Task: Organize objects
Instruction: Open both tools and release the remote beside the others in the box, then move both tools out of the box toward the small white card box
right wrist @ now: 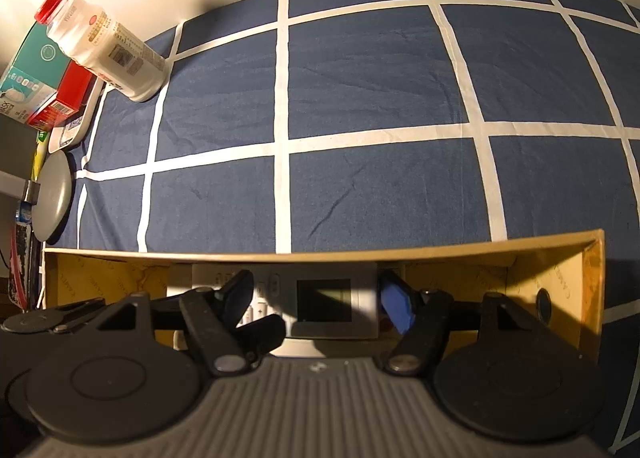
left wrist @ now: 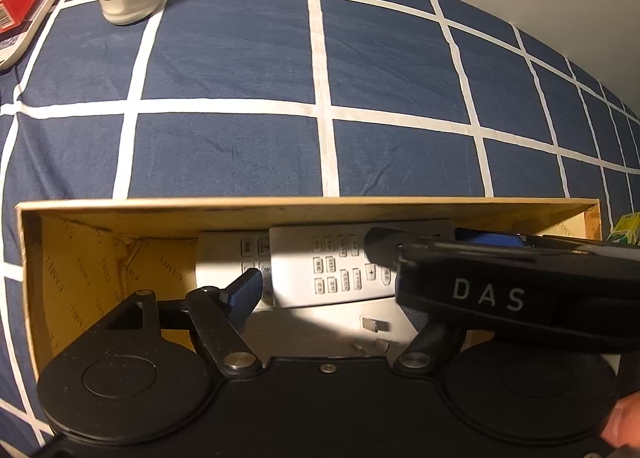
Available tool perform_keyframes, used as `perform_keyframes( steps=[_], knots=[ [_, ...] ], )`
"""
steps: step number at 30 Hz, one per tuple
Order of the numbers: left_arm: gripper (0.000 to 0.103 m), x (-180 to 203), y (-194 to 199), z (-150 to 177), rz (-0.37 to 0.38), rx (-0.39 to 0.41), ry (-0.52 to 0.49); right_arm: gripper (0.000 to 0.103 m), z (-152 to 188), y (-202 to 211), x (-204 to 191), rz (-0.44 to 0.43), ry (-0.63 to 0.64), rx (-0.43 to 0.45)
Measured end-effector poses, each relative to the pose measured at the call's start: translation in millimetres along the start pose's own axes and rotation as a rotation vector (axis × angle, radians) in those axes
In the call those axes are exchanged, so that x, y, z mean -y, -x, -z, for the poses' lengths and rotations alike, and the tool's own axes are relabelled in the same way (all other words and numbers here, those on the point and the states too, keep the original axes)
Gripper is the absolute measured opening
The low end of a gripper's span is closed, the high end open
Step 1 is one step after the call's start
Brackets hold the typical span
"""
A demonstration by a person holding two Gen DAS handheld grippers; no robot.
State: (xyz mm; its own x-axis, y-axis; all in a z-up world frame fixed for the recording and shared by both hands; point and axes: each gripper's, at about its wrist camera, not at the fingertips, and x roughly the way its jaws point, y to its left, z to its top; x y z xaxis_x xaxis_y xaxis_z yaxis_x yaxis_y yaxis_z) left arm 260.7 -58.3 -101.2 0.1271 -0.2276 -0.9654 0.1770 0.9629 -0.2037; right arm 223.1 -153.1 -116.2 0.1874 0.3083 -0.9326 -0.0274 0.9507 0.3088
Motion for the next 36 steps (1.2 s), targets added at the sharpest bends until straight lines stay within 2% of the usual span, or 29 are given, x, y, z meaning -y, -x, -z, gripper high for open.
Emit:
perform_keyframes(
  steps=[6, 9, 12, 20, 24, 29, 36],
  knots=[
    [0.076, 0.3, 14.6, 8.0, -0.012, 0.019, 0.024, 0.07, 6.2, 13.7, 4.1, -0.005, -0.004, 0.014],
    [0.082, 4.5, 22.5, 13.6, -0.016, 0.027, 0.027, 0.071, 10.5, 22.7, 4.5, -0.001, 0.001, 0.026],
    [0.083, 9.3, 30.9, 20.3, -0.02, 0.039, 0.025, 0.072, 15.5, 33.1, 5.2, -0.003, 0.003, 0.041],
    [0.089, 26.6, 56.2, 42.3, -0.024, 0.07, 0.011, 0.08, 31.1, 66.2, 9.3, -0.003, 0.002, 0.099],
    [0.092, 38.4, 71.9, 56.5, -0.033, 0.099, -0.009, 0.084, 45.3, 85.6, 12.4, 0.008, -0.001, 0.13],
    [0.097, 52.0, 91.8, 77.9, -0.033, 0.13, -0.033, 0.093, 68.0, 112.0, 18.8, 0.018, -0.017, 0.168],
    [0.1, 74.1, 110.4, 109.0, -0.042, 0.164, -0.072, 0.098, 102.5, 144.3, 35.0, 0.031, -0.041, 0.216]
  ],
)
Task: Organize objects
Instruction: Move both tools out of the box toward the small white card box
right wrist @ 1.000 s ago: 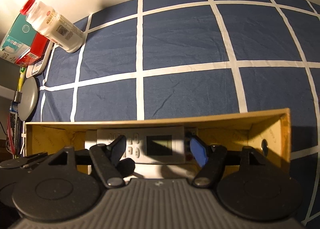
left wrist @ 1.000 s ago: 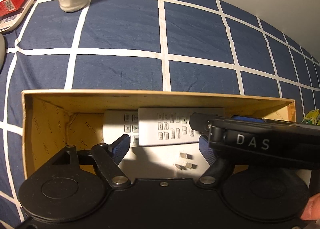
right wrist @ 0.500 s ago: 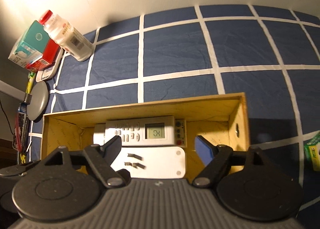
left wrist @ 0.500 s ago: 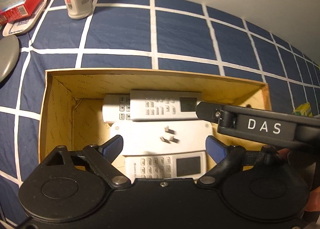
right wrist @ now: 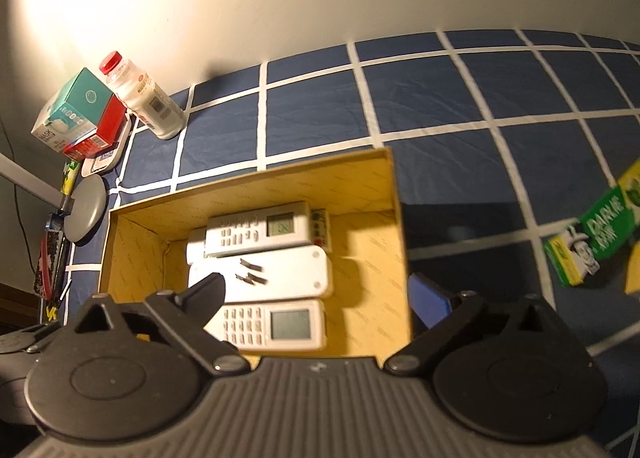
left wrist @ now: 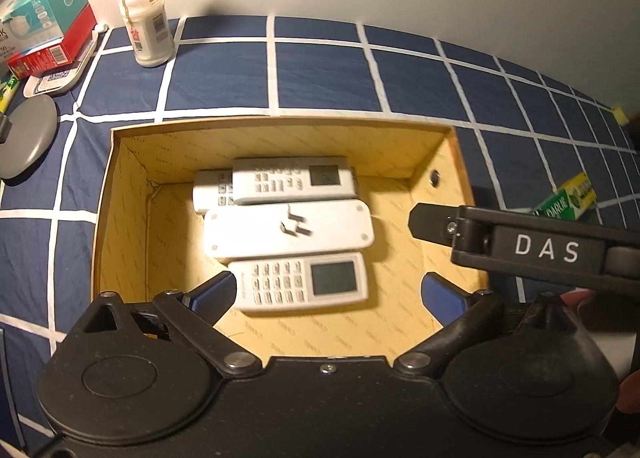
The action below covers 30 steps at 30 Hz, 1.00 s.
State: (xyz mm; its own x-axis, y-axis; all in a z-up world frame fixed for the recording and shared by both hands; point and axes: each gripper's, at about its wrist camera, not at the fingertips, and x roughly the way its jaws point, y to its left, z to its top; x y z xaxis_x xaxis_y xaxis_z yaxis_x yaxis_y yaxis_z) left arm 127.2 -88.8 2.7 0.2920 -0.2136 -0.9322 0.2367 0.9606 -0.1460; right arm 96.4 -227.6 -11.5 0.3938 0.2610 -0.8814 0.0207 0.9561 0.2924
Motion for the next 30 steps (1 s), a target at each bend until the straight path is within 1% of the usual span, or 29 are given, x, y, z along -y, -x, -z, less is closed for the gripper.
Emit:
perform_keyframes(
  steps=[3, 5, 10, 16, 23, 30],
  knots=[
    [0.101, 11.4, 7.3, 12.2, -0.004, 0.007, -0.013, 0.099, 11.0, 14.3, 9.9, 0.003, -0.013, 0.013],
    [0.103, 19.6, 11.4, 19.8, -0.011, 0.015, -0.002, 0.103, 17.8, 23.4, 17.1, 0.006, -0.02, 0.019],
    [0.103, 42.3, 18.6, 33.5, -0.009, 0.016, -0.019, 0.103, 30.0, 43.5, 36.5, 0.012, -0.042, 0.039],
    [0.103, 71.3, 22.2, 42.2, -0.01, 0.028, -0.023, 0.103, 37.0, 61.7, 64.4, 0.011, -0.052, 0.057],
    [0.103, 122.0, 13.0, 45.1, -0.01, 0.024, -0.037, 0.103, 35.7, 81.7, 112.9, 0.017, -0.062, 0.067],
    [0.103, 187.6, -5.6, 47.5, 0.009, 0.004, -0.053, 0.103, 32.4, 100.5, 180.4, 0.044, -0.093, 0.058]
  ],
)
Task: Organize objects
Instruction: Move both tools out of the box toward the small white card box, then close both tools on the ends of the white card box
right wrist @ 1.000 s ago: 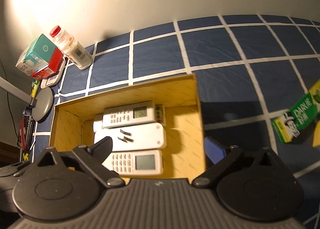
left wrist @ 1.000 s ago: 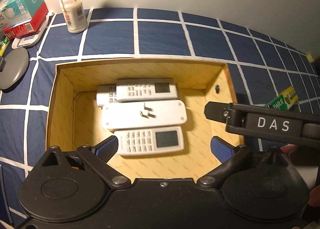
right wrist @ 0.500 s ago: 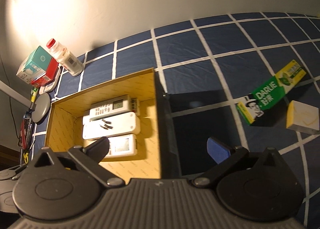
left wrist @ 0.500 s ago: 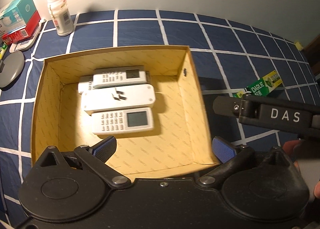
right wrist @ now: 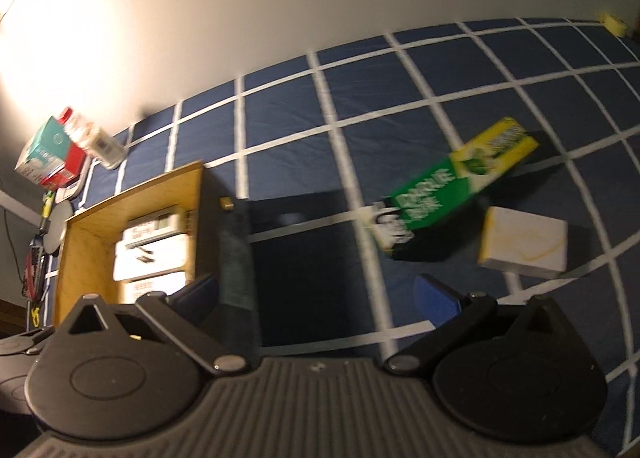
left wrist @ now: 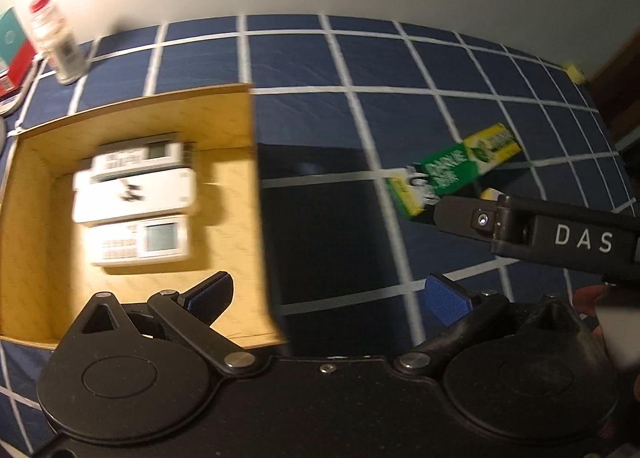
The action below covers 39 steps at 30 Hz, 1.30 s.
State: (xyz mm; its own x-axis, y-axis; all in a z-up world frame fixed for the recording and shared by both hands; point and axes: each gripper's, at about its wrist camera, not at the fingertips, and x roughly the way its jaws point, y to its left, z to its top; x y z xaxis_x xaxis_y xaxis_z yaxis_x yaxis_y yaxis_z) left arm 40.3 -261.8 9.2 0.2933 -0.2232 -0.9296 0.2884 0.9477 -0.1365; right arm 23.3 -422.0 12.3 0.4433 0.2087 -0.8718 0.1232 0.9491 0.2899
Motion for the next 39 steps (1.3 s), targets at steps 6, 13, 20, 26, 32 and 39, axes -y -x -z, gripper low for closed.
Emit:
perform_keyframes(
  steps=[6, 13, 20, 26, 32, 39],
  knots=[
    [0.103, 59.9, -27.2, -2.7, 0.048, -0.034, -0.049, 0.103, -9.3, 8.8, 67.0, 0.038, -0.058, 0.003],
    [0.103, 119.2, -63.2, -12.1, 0.094, -0.092, -0.136, 0.103, -15.6, 8.5, 139.4, 0.086, -0.173, 0.008],
    [0.103, 156.6, -109.3, -28.3, 0.121, -0.157, -0.194, 0.103, -18.0, -8.2, 192.6, 0.106, -0.277, -0.011],
    [0.101, 175.7, -147.9, -46.8, 0.152, -0.209, -0.234, 0.103, -24.7, -31.2, 222.4, 0.119, -0.333, -0.046],
    [0.096, 186.0, -183.5, -57.2, 0.168, -0.276, -0.256, 0.101, -32.7, -59.6, 242.2, 0.128, -0.38, -0.099],
    [0.088, 189.6, -214.8, -65.0, 0.182, -0.332, -0.247, 0.099, -34.8, -94.5, 249.2, 0.107, -0.382, -0.174]
  ],
)
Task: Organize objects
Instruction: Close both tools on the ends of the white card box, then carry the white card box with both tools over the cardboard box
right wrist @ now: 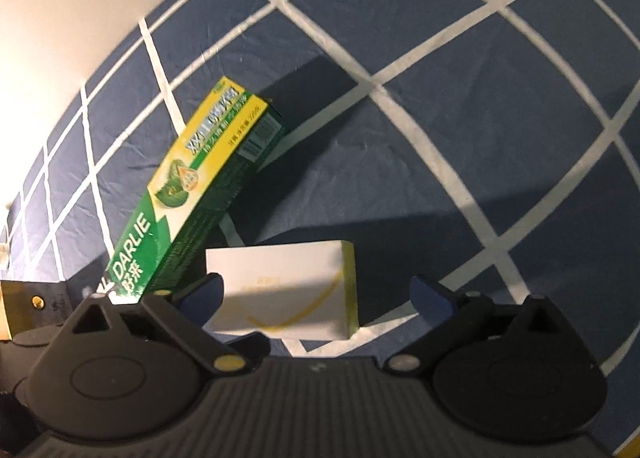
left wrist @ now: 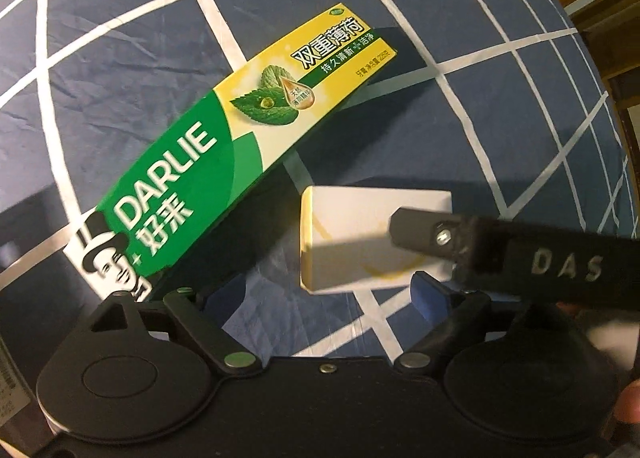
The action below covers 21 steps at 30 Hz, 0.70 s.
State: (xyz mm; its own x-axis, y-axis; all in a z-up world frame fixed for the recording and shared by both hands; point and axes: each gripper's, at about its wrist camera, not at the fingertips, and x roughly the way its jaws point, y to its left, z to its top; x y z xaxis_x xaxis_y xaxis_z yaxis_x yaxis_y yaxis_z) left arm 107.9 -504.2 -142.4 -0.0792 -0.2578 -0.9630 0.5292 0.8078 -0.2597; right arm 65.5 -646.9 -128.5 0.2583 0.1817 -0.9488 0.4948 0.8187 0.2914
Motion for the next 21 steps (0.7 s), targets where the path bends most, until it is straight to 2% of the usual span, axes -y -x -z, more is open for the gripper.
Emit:
perform_keyframes(
  steps=[1, 5, 10, 17, 21],
  knots=[
    [0.088, 0.1, -2.9, -2.0, 0.003, -0.004, 0.0, 0.095, -1.5, -4.3, -0.2, -0.005, 0.0, -0.009],
    [0.087, 1.1, -13.0, -7.9, 0.013, -0.02, -0.004, 0.092, -6.2, -17.6, 0.6, -0.015, -0.001, -0.037],
    [0.085, 0.9, -19.6, -11.8, 0.034, -0.029, 0.0, 0.083, -10.1, -26.7, 1.3, -0.033, 0.002, -0.058],
    [0.071, 1.5, -20.0, -14.4, 0.09, -0.032, 0.01, 0.077, -12.8, -29.5, -1.0, -0.06, 0.008, -0.072],
    [0.07, 2.5, -20.6, -15.3, 0.096, -0.033, 0.012, 0.074, -13.2, -30.9, -1.9, -0.077, 0.004, -0.079]
  ],
)
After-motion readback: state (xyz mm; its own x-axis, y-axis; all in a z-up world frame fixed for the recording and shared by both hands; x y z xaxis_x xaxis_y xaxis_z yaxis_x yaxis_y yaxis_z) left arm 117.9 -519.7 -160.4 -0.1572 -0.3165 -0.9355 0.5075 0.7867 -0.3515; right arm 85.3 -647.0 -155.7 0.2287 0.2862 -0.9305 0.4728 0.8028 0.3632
